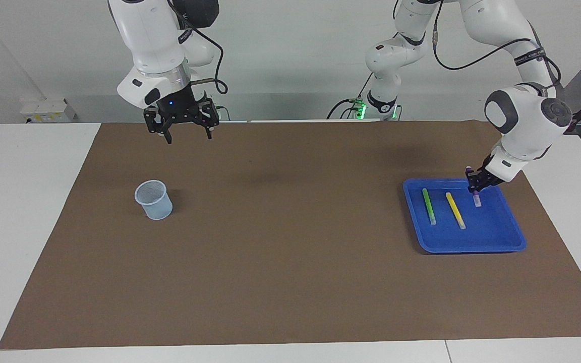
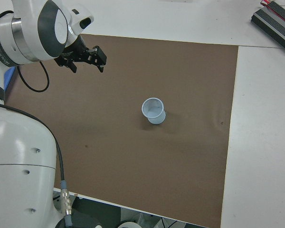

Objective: Right arm passes pens to left for tray arrangement
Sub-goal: 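Lower the purple pen into the tray beside the yellow pen, open the left gripper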

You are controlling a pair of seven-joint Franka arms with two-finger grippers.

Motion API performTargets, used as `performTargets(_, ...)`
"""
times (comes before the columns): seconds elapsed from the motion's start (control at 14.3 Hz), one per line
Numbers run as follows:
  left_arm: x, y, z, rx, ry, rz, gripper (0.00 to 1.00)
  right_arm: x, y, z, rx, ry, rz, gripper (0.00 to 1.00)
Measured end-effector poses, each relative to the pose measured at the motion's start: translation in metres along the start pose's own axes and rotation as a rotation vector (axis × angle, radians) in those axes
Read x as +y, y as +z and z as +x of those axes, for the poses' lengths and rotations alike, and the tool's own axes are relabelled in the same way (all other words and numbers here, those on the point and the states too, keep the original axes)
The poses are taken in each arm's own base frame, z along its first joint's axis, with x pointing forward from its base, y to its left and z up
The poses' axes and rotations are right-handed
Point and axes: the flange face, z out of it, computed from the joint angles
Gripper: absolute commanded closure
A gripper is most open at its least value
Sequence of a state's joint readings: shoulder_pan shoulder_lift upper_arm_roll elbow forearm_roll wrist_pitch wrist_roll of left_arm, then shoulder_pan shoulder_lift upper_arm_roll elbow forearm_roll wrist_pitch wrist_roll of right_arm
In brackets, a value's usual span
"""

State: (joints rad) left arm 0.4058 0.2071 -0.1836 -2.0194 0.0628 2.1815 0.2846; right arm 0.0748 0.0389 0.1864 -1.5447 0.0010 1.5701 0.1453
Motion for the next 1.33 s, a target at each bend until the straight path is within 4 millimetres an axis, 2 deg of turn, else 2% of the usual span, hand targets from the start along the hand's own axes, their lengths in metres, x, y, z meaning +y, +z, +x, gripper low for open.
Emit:
performTargets(0.28,-0.016,0.029,0.004,0.019,0.005,-0.008,1.00,0.004,-0.003,-0.001,0.006,0.008,0.000,0.00)
performTargets(0.63,-0.014,0.044,0.004,0.051,0.007,-0.002,1.00,0.015,-0.005,-0.001,0.009,0.028,0.001,0.00)
performTargets(0.7,-0.014,0.046,0.004,0.060,0.008,0.000,0.78,0.015,-0.005,-0.001,0.008,0.028,0.003,0.00)
performTargets(0.77,-0.014,0.047,0.004,0.067,0.009,0.002,0.39,0.015,-0.005,-0.001,0.007,0.028,0.004,0.00)
performTargets(0.84,-0.013,0.048,0.004,0.069,0.012,0.002,0.11,0.015,-0.005,-0.001,0.007,0.028,0.004,0.00)
performTargets(0.91,-0.013,0.048,0.004,0.070,0.019,0.003,0.00,0.015,-0.005,-0.001,0.007,0.028,0.004,0.00)
performTargets(1.12,-0.013,0.048,0.004,0.070,0.035,0.004,0.00,0.020,-0.005,0.000,0.008,0.037,0.004,0.00)
performTargets(1.33,-0.017,0.045,0.005,0.076,0.034,0.006,0.00,0.037,-0.005,0.001,0.008,0.067,0.004,0.00)
